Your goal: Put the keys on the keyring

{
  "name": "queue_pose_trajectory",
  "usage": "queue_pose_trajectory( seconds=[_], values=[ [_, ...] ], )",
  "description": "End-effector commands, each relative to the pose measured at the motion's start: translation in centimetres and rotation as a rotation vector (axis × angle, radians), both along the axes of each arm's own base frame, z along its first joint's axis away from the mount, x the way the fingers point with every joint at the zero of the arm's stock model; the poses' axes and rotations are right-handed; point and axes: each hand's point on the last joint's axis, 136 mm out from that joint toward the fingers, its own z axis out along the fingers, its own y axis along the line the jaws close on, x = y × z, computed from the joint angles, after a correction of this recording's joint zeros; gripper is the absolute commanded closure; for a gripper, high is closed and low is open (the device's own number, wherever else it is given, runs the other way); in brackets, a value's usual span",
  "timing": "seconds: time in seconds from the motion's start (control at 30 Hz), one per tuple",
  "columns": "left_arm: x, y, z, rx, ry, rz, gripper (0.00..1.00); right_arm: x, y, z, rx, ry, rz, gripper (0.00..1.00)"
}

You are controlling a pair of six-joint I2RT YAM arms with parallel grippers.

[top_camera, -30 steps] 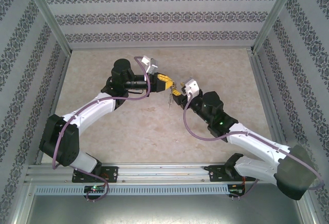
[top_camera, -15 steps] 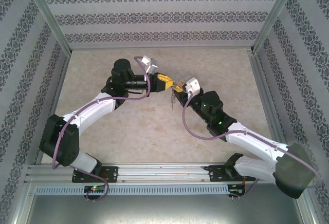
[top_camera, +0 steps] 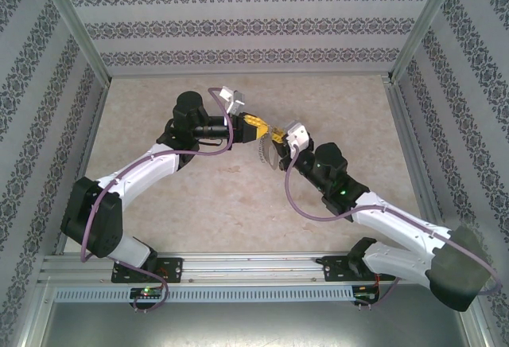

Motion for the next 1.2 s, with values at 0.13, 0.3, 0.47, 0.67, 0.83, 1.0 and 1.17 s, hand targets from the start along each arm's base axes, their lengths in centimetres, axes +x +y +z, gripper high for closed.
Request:
queue_pose_trajectory(
  seconds=[0.13, 0.3, 0.47, 0.67, 0.83, 1.0, 1.17],
  values=[
    [-0.6, 0.0, 2.3, -0.028, -0.091, 0.003, 1.0, -0.7, 0.0, 0.4, -0.032, 0.006, 0.024, 1.0],
    [-0.5, 0.2, 1.6, 0.026, -0.113, 0.031, 1.0, -1.0, 0.6, -0.1, -0.122, 0.072, 0.065, 1.0],
    [-0.6, 0.0, 0.8, 0.068, -0.123, 0.037, 1.0, -0.9, 0.8, -0.4, -0.194, 0.115, 0.074, 1.0],
    [-0.6, -0.1, 0.2, 0.114, -0.147, 0.055, 1.0, -0.9, 0.6, 0.1, -0.23, 0.134, 0.066, 1.0],
    [-0.6, -0.2, -0.1, 0.13, -0.159, 0.063, 1.0, -0.8, 0.6, -0.4, -0.268, 0.181, 0.067, 1.0],
    [-0.5, -0.3, -0.2, 0.135, -0.164, 0.066, 1.0, -0.6, 0.3, -1.1, -0.289, 0.213, 0.046, 1.0],
    [-0.6, -0.3, -0.1, 0.134, -0.167, 0.066, 1.0, -0.4, -0.1, -2.2, -0.296, 0.235, 0.018, 1.0]
  ],
)
